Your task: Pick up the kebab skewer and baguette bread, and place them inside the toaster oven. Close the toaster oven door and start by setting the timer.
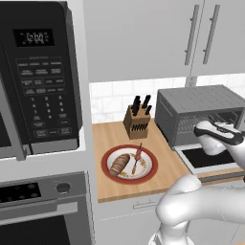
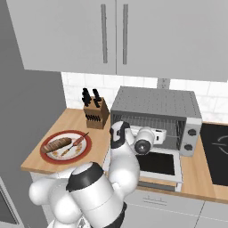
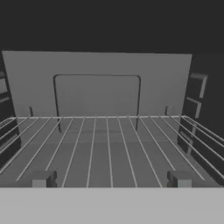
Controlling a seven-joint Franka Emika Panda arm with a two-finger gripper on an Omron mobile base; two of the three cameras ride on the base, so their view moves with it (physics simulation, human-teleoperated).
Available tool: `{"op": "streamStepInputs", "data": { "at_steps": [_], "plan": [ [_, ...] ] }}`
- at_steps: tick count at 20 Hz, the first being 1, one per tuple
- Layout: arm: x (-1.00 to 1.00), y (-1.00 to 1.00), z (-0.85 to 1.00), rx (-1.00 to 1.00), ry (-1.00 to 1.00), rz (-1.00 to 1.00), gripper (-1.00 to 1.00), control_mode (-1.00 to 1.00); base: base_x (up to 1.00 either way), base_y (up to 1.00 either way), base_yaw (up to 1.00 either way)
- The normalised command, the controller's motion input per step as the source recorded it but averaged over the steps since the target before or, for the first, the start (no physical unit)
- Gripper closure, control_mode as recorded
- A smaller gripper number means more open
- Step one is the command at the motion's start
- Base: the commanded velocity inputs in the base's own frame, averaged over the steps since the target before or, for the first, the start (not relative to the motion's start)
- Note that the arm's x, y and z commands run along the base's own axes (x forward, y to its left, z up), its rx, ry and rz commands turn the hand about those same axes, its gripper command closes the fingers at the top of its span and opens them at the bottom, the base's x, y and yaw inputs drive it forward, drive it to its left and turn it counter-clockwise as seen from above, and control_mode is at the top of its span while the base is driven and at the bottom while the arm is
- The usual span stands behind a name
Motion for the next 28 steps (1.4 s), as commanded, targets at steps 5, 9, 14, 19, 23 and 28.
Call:
{"op": "streamStepInputs", "data": {
  "at_steps": [5, 9, 14, 19, 23, 28],
  "plan": [
    [0.1, 0.0, 0.0, 0.0, 0.0, 0.0, -1.0, -1.0, 0.0, 0.0, 0.0],
    [0.09, 0.0, 0.0, 0.0, 0.0, 0.0, -1.0, -1.0, 0.0, 0.0, 0.0],
    [0.0, 0.0, -0.12, 0.0, 0.0, 0.0, -1.0, -1.0, 0.0, 0.0, 0.0],
    [0.0, 0.0, -0.27, 0.0, 0.0, 0.0, -1.0, -1.0, 0.0, 0.0, 0.0],
    [0.0, 0.0, -0.21, 0.0, 0.0, 0.0, -1.0, -1.0, 0.0, 0.0, 0.0],
    [0.02, 0.0, 0.0, 0.0, 0.0, 0.0, -1.0, -1.0, 0.0, 0.0, 0.0]
  ]
}}
